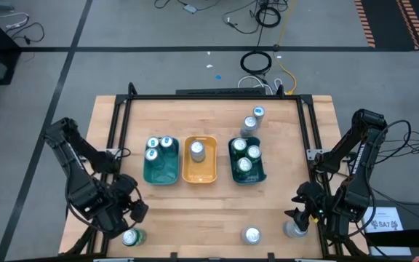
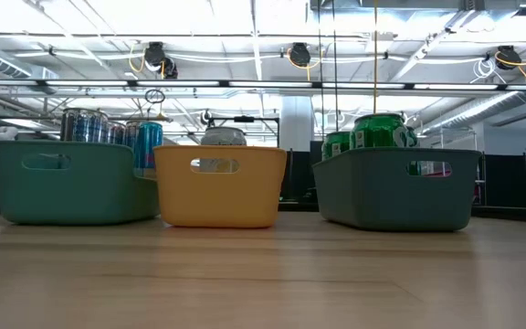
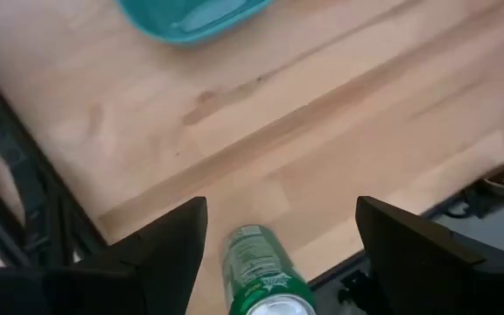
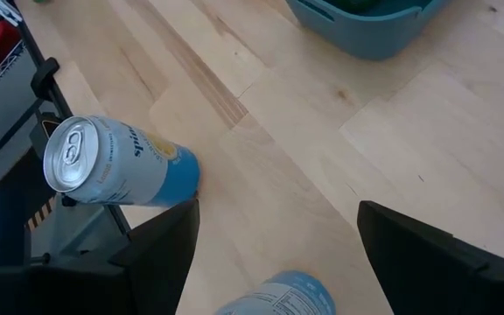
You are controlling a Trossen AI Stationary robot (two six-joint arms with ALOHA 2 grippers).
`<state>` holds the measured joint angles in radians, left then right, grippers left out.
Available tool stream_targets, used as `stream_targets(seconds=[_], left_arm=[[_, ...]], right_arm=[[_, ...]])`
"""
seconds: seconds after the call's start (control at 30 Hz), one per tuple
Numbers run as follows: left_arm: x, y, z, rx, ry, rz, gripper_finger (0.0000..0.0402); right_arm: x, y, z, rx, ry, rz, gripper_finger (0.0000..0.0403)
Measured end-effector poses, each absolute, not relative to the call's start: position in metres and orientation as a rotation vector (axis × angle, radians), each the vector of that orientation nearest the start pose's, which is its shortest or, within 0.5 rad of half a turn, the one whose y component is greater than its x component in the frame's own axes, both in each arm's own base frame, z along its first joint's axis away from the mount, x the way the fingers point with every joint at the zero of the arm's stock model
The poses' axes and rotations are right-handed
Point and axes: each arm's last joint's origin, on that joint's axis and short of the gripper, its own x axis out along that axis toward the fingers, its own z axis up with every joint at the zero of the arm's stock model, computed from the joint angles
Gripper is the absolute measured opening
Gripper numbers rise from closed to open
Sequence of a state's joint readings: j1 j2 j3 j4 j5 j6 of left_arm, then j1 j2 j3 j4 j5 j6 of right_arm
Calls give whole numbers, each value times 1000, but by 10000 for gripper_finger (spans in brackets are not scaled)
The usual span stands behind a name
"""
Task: Sort soda cans
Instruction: Move the green soda can to the bottom center of the table
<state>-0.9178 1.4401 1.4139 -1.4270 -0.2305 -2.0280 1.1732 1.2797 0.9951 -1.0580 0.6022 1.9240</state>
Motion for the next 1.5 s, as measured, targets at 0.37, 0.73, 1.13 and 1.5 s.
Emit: stream_targets(seconds=[0.37, 0.73, 1.13, 1.5], left_arm=[[159, -196, 325, -975, 1127, 684, 302], [174, -224, 289, -908, 1249, 793, 302], [165, -257, 264, -966, 1320, 871, 302], [155, -264, 264, -965, 1351, 861, 302]], right_arm=[[99, 194, 256, 717, 863, -414, 302], [99, 194, 256, 700, 866, -406, 302], [99, 194, 256, 696, 867, -404, 302], [99, 194, 256, 704, 865, -402, 302]])
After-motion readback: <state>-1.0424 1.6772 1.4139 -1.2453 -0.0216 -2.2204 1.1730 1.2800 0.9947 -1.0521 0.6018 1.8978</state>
